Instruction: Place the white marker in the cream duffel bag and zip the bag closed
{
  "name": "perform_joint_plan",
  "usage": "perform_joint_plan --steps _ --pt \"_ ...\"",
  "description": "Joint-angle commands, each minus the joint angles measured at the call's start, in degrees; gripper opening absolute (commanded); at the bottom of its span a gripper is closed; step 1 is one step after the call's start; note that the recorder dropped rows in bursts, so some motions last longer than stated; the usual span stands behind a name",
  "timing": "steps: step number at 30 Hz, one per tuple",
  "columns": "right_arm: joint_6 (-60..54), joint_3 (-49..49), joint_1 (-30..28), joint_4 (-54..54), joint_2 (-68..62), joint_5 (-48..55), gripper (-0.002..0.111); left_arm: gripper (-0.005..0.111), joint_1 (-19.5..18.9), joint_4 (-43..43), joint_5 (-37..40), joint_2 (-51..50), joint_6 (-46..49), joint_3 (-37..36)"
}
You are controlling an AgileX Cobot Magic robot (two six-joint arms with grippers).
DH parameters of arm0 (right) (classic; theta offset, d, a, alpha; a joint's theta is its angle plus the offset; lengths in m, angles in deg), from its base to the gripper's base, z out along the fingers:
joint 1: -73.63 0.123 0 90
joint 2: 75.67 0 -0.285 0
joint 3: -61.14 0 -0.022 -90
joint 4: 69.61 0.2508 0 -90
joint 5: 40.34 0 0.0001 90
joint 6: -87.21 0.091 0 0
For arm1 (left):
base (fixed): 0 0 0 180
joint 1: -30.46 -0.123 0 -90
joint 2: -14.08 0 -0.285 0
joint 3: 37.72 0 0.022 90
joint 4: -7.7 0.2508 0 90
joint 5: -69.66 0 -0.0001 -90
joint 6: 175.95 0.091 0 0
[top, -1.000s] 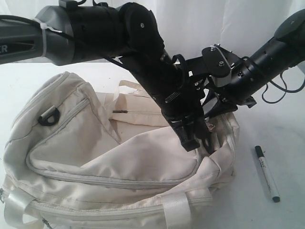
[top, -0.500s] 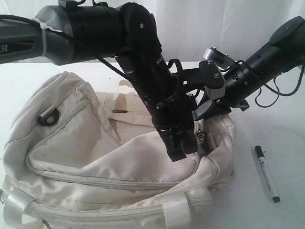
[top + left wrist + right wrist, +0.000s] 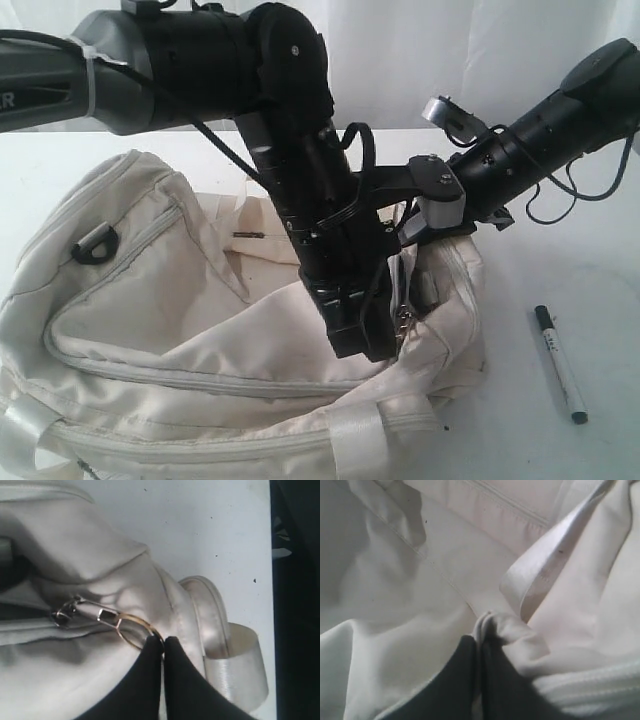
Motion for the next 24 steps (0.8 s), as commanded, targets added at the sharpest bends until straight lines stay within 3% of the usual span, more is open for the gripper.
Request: perform_joint_plan --steps 1,8,19,24 --pt "-0.8 1.8 -3.0 0.1 -0.5 -5.9 0.000 0.000 0.7 -3.6 6.8 2.1 -1.1 -0.5" --pt "-0.8 1.9 -6.5 -0.1 -0.6 -4.8 0.000 0.000 0.7 -2.2 6.8 4.2 -2.7 -0.5" --pt "-0.8 1.9 -9.1 0.0 -0.6 -3.8 0.000 0.000 0.6 12.4 6.8 6.5 -10.3 -0.5" --pt "-0.8 1.9 -9.2 0.0 -0.6 -3.6 0.000 0.000 0.5 12.8 6.8 9.0 -10.3 -3.2"
